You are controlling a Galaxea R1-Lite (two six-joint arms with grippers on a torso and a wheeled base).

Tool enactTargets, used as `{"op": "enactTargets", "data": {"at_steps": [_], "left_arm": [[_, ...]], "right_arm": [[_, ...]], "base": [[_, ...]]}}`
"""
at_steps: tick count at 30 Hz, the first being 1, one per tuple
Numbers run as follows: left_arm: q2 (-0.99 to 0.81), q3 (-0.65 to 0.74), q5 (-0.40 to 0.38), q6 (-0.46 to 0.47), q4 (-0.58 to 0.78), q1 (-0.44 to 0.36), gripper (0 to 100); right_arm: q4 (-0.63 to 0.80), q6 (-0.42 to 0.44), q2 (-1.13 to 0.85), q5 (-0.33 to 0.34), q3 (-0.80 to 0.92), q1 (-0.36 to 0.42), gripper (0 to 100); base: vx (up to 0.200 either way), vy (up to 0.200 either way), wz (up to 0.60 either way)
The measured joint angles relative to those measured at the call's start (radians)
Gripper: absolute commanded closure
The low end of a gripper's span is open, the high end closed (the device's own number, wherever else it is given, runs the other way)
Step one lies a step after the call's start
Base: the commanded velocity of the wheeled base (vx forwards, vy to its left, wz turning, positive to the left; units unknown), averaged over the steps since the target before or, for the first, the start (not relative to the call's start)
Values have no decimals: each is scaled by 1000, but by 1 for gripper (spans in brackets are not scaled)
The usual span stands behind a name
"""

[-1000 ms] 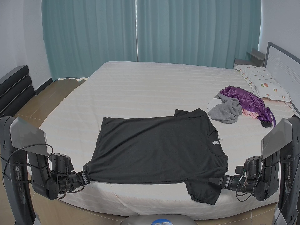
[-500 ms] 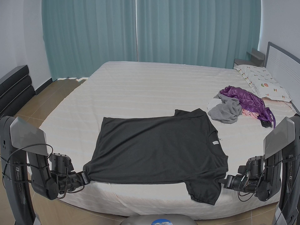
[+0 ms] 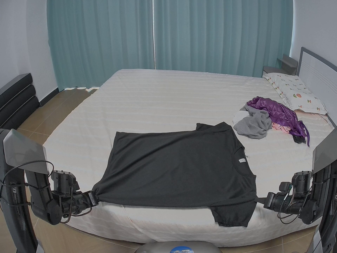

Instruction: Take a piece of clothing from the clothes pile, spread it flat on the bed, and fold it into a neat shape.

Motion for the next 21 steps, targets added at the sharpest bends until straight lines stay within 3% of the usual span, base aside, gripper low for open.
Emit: {"op": "enactTargets", "data": {"at_steps": [10,21], "left_arm": [[-46,32,-1,11,0,16,100],[-82,110,-2,105,-1,10,100]], "right_arm": [[200,-72,-100,40,4,-33,100],[433,-197,-255,89,4,-100,100]], "base": [[0,0,0],[0,0,0]]}}
